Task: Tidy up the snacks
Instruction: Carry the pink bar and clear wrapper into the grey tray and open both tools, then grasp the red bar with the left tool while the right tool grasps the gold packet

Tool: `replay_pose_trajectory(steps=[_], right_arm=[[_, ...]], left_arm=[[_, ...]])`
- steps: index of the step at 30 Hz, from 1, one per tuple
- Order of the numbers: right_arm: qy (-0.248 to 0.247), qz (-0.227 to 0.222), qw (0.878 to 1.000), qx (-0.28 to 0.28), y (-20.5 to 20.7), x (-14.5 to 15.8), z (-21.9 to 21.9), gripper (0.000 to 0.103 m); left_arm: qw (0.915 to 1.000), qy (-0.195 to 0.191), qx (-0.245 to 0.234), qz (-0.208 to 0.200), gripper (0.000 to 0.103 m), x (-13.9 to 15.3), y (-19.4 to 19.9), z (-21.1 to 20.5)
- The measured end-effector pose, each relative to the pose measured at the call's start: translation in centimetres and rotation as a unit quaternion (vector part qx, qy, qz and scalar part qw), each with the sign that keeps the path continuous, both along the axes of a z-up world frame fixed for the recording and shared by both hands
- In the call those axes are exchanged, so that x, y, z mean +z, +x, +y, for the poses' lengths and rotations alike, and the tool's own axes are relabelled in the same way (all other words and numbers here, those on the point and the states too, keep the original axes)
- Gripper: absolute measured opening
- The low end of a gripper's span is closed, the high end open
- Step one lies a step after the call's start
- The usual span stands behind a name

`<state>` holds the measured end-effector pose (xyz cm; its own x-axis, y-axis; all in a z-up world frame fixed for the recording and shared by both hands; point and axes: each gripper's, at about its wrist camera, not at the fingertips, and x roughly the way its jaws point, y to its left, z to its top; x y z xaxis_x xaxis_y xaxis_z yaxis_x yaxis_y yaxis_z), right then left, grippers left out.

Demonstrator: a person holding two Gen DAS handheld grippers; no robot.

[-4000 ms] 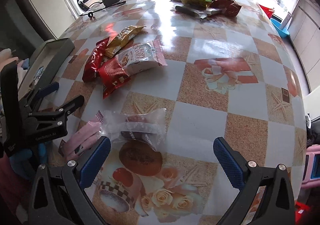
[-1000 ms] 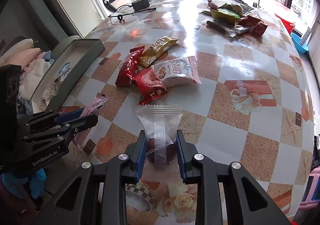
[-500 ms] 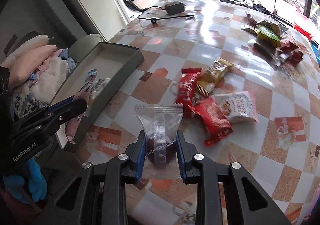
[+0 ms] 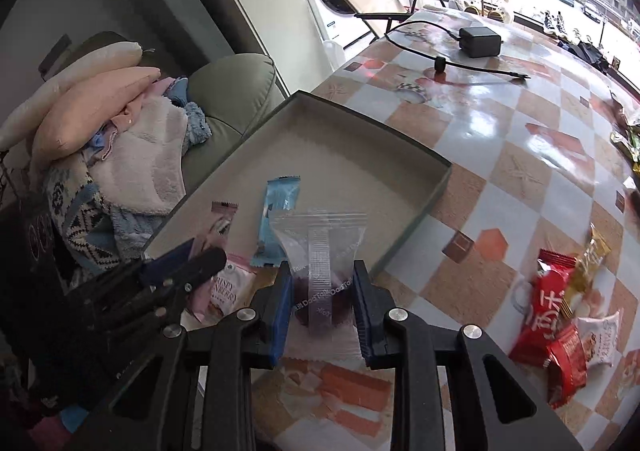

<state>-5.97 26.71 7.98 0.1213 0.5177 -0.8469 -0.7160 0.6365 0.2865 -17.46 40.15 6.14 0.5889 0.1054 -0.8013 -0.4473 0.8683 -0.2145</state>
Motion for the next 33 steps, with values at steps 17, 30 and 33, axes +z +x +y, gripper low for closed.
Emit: replay_pose_trajectory(steps=[17,30,33], right_arm=[[-0.09,-0.079,0.986,-0.118,5.7,-0.4,-6.8,0.092],[-0.113,0.011,0.957,-0.266,14.3,-6.1,-15.3,0.079],[-0.13,-0.018,0.958,-0.253,14.2,-6.1,-14.8,0.051]], left_arm=[[0.999,0.042,-0.009,-0.007,0.076,-0.1,0.4,-1.6],[0.9932,0.065,-0.092,-0.028,0.079,3.4,1.3,-8.3],[0.9902,0.065,-0.121,-0.025,0.08,3.9,2.0,-10.5]])
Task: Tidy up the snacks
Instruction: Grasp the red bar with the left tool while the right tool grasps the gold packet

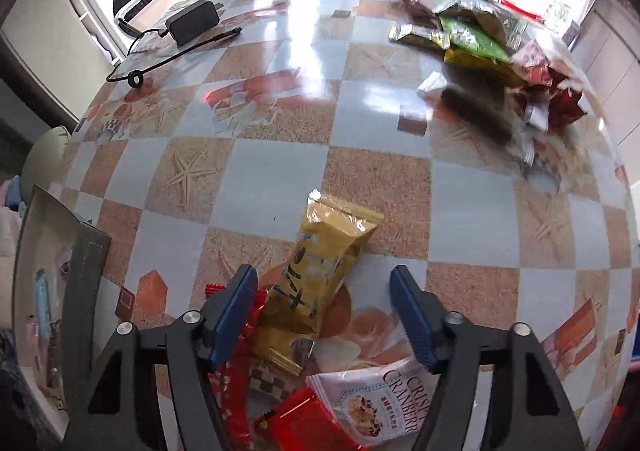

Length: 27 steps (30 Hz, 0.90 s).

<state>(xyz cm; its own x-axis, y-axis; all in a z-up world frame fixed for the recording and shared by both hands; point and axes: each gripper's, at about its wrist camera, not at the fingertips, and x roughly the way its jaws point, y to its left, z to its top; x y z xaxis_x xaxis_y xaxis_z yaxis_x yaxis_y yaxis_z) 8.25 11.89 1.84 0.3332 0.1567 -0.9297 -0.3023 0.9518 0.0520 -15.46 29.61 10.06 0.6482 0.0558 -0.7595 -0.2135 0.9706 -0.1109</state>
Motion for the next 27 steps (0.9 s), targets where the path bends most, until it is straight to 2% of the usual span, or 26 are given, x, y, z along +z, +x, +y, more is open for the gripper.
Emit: replay_pose_trajectory(steps=[1,4,10,16,22,25,27], right_arm=[[0.0,-0.002,1.0,0.006,-0.1,0.0,-0.1,0.04],[0.004,-0.005,1.0,0.023,-0.7,0.0,-1.5,0.031],[0.007,-0.012,0.999,0.037,-3.6,0.1,-5.5,0.031],[0.022,-0.011,0.999,0.046,-4.8,0.1,-7.9,0.031],[0.026,-0.004,0.998,0.051,-3.9,0.2,-7.9,0.032],[0.025,-0.004,0.998,0.049,-3.4,0.1,-7.6,0.032],[0.019,-0.006,0.999,0.051,-3.4,0.1,-7.4,0.032]], left_arm=[[1.0,0.001,-0.009,0.002,0.08,0.1,0.3,-0.8],[0.9992,-0.001,-0.036,0.016,0.08,-0.3,2.0,-3.2],[0.9951,0.002,-0.084,0.053,0.08,-3.2,7.6,-8.0],[0.9904,0.028,-0.094,0.097,0.08,-6.8,12.9,-11.0],[0.9864,0.037,-0.089,0.133,0.08,-9.3,15.0,-11.7],[0.9888,0.035,-0.077,0.123,0.081,-9.4,15.2,-11.5],[0.989,0.034,-0.078,0.122,0.078,-9.4,15.2,-11.5]])
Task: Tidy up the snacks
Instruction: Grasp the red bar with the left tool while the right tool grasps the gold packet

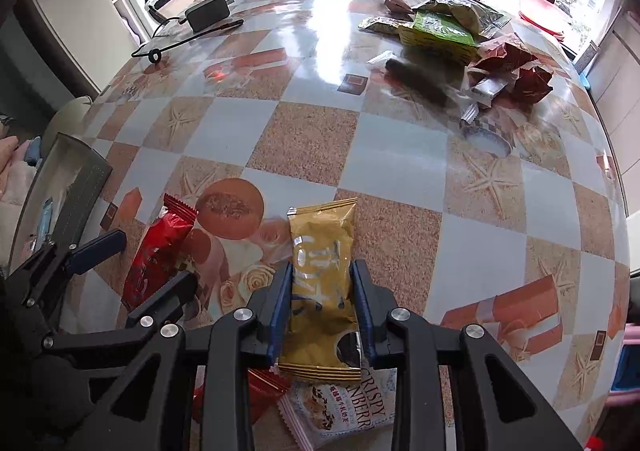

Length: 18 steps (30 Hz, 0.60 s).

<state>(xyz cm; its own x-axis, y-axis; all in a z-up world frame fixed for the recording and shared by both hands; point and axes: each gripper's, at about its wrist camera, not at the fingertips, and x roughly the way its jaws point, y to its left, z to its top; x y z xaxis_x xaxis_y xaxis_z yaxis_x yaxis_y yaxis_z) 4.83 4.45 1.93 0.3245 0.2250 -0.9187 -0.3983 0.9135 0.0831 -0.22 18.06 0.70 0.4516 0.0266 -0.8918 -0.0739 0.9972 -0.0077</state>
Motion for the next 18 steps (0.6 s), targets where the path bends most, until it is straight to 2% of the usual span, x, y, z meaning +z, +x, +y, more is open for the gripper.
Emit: replay_pose_trajectory(steps=[1,2,3,4,10,18], right_arm=[[-0.004,-0.002,1.0,0.003,-0.1,0.0,0.0,0.031],[-0.004,-0.002,1.0,0.006,-0.3,0.0,0.0,0.031],[0.002,0.001,1.0,0.007,-0.4,0.1,0.0,0.027],[0.012,0.005,1.0,0.006,-0.6,0.2,-0.3,0.027],[0.075,0.008,0.997,-0.004,-1.5,2.3,-2.0,0.026],[0.1,0.001,0.995,0.023,-4.6,4.4,-1.9,0.027]], left_arm=[[1.0,-0.002,-0.005,-0.003,0.068,0.1,0.0,-0.1],[0.9999,-0.001,-0.013,-0.008,0.046,0.3,-0.2,-0.3],[0.9997,0.001,-0.021,-0.01,0.033,0.5,-0.3,-0.4],[0.9997,0.0,-0.025,-0.007,0.022,0.7,-0.5,-0.5],[0.9996,-0.025,-0.01,0.0,0.022,0.8,-3.6,1.1],[0.999,-0.041,0.017,-0.001,0.022,1.0,-10.4,3.0]])
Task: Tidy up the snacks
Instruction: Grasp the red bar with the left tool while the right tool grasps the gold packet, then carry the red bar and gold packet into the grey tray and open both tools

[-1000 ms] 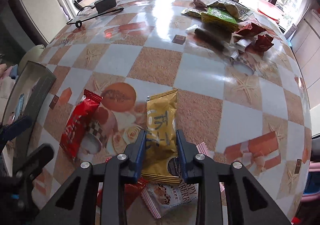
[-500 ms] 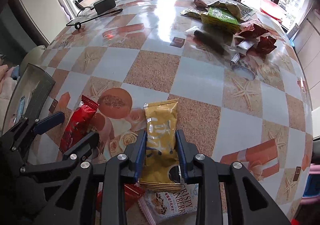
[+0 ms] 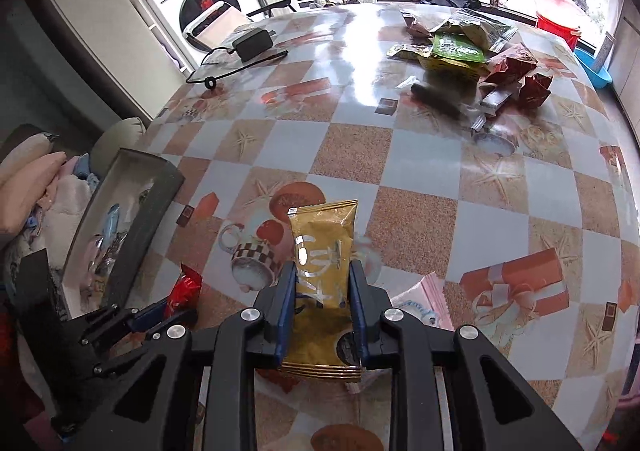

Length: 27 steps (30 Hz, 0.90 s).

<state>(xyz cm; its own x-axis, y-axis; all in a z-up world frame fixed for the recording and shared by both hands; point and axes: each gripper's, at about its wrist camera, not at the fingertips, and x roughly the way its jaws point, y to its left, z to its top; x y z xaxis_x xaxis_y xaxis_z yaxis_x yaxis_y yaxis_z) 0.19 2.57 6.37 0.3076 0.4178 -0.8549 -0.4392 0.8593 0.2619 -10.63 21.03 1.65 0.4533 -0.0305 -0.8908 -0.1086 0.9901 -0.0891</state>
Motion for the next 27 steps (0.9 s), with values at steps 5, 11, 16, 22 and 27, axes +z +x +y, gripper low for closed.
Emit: replay_pose_trajectory(steps=[5,11,16,22,27], right_arm=[[0.013,-0.005,1.0,0.004,-3.1,0.2,-0.7,0.027],[0.018,0.007,1.0,0.004,-6.5,-0.7,-2.2,0.027],[-0.004,0.003,1.0,0.008,-8.7,-2.1,-3.2,0.027],[-0.002,0.018,1.0,-0.01,-9.3,-3.1,-4.8,0.027],[0.004,0.023,1.0,-0.019,-9.2,-2.8,-5.2,0.027]], left_arm=[[1.0,0.007,0.001,-0.001,0.022,0.0,-1.9,0.0],[0.9997,0.024,-0.003,-0.003,0.022,-0.1,-2.3,-0.5],[0.9993,0.035,-0.007,-0.006,0.022,-0.2,-2.6,-0.8],[0.9993,0.036,-0.006,-0.008,0.023,-0.2,-2.8,-0.9],[0.9995,0.031,-0.006,-0.007,0.023,-0.1,-2.8,-0.9]])
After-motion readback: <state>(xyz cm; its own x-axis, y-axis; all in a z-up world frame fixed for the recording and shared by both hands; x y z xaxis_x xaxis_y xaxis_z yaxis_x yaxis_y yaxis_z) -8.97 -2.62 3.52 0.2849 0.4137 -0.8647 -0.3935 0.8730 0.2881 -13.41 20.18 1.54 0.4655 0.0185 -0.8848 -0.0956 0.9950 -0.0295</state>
